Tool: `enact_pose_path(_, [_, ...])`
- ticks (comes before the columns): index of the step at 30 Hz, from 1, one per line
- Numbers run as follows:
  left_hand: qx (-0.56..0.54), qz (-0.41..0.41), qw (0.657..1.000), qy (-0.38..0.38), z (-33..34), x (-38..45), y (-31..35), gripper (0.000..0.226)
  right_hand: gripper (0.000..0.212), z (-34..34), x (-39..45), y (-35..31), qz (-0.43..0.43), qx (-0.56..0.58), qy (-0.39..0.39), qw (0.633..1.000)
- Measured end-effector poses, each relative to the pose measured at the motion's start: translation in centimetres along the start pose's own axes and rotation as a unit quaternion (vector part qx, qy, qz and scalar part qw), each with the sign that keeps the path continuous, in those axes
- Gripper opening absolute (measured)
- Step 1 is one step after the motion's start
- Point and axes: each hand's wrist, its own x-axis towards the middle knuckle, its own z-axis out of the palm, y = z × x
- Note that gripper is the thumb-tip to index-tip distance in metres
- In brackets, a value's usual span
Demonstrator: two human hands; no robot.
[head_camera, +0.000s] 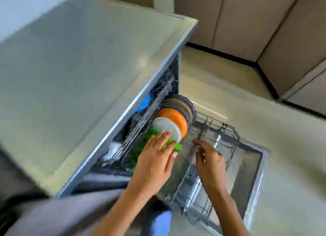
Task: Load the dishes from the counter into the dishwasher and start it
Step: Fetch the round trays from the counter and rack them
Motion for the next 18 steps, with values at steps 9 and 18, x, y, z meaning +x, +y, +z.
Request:
enact_pose_path(9, [0.09,-0.16,0.958,0.221,-18.4,-25.9,3.5,0.033,0.031,-4.3,-16.1,-18.6,-0.282,0.061,-0.124,0.95])
enact_pose_path(18, [0.167,-0.417,0.792,0.413,-22.7,-47.7,2.8,0.028,0.026,3.9,-28.2,-33.2,-0.404,0.119,-0.31,0.852])
